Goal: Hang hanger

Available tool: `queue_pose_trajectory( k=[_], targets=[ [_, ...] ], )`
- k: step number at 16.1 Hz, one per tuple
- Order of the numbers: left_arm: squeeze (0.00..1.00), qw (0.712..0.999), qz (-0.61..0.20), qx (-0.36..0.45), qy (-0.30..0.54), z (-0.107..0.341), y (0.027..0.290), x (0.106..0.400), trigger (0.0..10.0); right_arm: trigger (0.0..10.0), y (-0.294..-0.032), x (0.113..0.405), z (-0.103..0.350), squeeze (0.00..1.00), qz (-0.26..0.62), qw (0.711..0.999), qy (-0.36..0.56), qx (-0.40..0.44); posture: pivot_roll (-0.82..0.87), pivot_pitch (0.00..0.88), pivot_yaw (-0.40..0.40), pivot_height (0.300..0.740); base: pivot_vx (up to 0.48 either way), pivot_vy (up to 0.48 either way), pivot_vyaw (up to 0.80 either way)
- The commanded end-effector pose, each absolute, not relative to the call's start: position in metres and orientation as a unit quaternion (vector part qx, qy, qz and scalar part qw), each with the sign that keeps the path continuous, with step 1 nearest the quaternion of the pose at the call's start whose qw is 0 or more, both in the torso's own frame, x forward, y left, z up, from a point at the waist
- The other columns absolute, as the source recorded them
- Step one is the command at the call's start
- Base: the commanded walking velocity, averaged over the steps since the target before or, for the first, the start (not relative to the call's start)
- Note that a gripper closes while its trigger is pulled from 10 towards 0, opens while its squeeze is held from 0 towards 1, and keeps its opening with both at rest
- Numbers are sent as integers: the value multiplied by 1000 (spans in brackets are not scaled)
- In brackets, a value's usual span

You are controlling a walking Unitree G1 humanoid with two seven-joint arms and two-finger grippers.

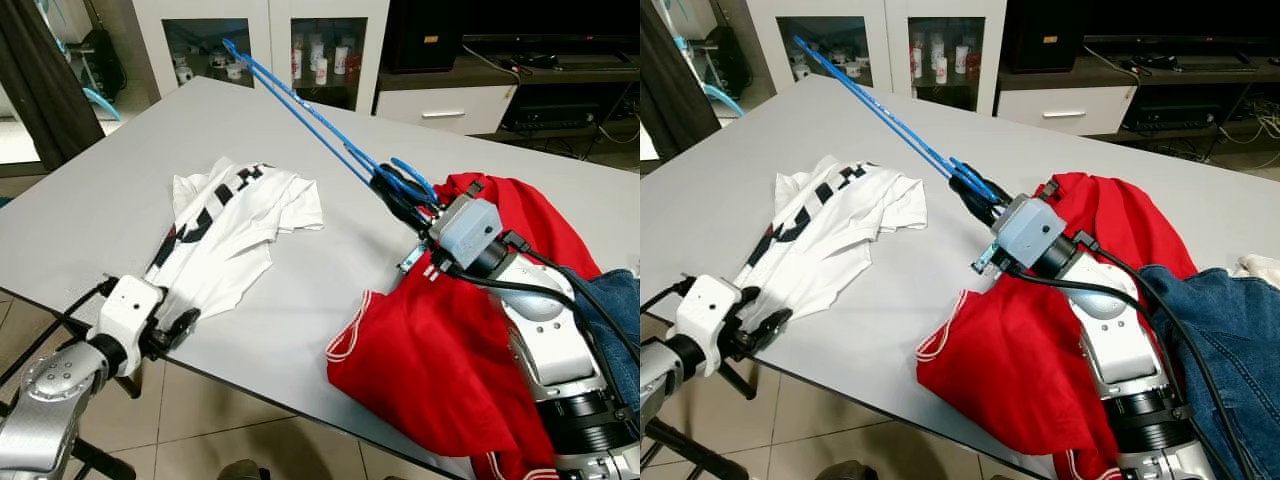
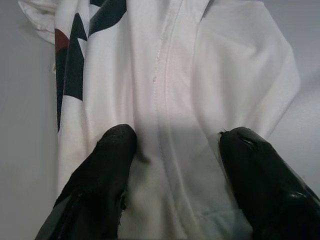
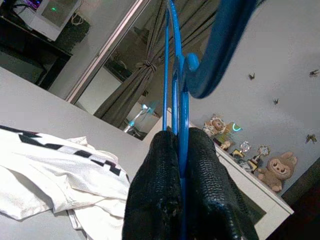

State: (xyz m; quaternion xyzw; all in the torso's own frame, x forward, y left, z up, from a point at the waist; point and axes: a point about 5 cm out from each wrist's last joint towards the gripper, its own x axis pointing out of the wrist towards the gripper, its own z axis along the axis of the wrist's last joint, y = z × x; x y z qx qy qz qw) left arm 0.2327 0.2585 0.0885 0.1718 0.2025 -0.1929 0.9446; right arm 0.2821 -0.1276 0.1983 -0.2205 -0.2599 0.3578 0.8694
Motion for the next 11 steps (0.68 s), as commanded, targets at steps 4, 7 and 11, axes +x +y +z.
queue_pose_trajectory(
  k=[4, 7, 11],
  targets=[
    [0, 934, -222, 152, 235, 81, 253, 228, 0, 10000, -129, 280, 204, 0, 355, 867, -268, -224, 45, 22, 2, 740, 0, 0, 0],
    [0, 932, -230, 146, 240, 81, 252, 226, 0, 10000, -130, 280, 205, 0, 354, 867, -269, -224, 46, 22, 2, 740, 0, 0, 0],
    [0, 932, -234, 142, 238, 82, 252, 227, 0, 10000, -133, 281, 205, 0, 353, 867, -268, -229, 45, 20, 4, 740, 0, 0, 0]
  ],
)
